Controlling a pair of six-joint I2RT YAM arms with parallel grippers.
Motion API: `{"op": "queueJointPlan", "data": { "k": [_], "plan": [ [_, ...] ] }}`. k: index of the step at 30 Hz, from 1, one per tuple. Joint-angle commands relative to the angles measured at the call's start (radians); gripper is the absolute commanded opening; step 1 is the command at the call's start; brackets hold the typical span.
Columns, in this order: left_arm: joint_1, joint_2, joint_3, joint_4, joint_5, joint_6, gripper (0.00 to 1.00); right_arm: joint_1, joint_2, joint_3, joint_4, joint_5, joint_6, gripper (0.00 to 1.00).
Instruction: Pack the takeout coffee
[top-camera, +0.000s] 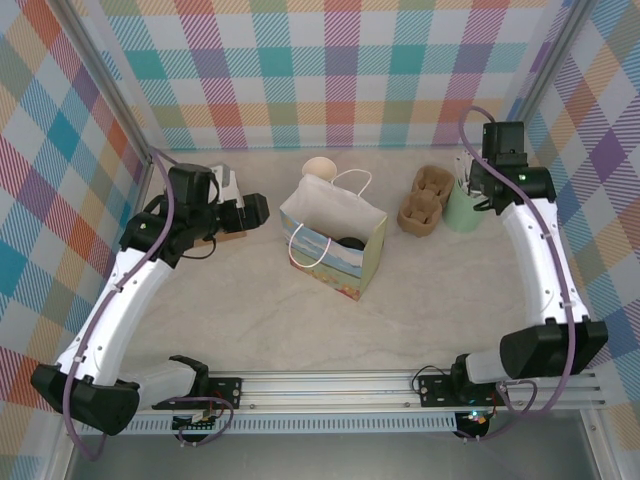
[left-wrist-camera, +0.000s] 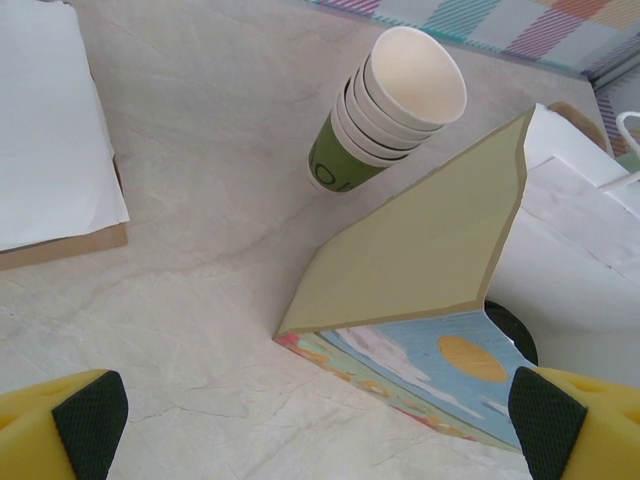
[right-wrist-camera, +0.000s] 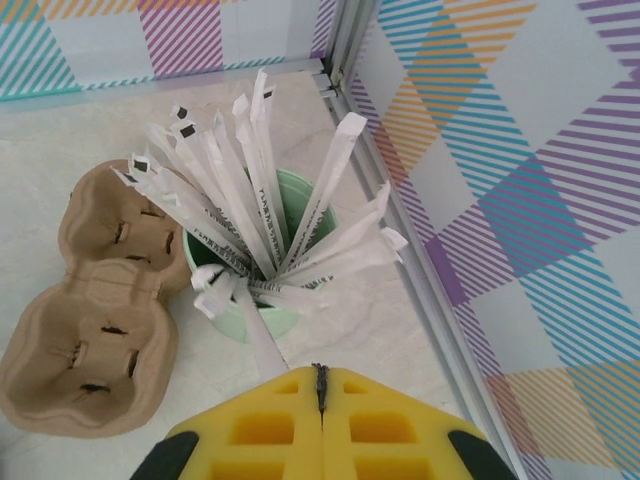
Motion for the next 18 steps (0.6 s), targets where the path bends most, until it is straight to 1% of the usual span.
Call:
{"op": "queueJointPlan", "data": {
  "k": [1, 6, 9, 12, 14, 18],
  "plan": [
    [0.007, -0.034, -0.001, 0.042, -0.028, -0.002, 1.00, 0.019, -0.078, 0.047, -0.077, 0.042, 0.037, 0.07],
    [0.007, -0.067, -0.021, 0.060, -0.089, -0.014, 1.00, 0.045, -0.169, 0.115, -0.122, 0.017, 0.037, 0.07],
    [0.007, -0.096, -0.044, 0.077, -0.127, -0.024, 1.00, 0.045, -0.221, 0.153, -0.132, -0.070, 0.045, 0.07],
    [0.007, -0.112, -0.056, 0.074, -0.186, -0.033, 1.00, 0.046, -0.265, 0.190, -0.132, -0.210, 0.069, 0.07],
    [0.007, -0.120, -0.060, 0.061, -0.233, -0.040, 1.00, 0.046, -0.289, 0.207, -0.118, -0.331, 0.087, 0.06],
    [0.007, -0.130, -0.067, 0.044, -0.296, -0.049, 1.00, 0.045, -0.292, 0.250, -0.110, -0.514, 0.113, 0.06]
  ]
}}
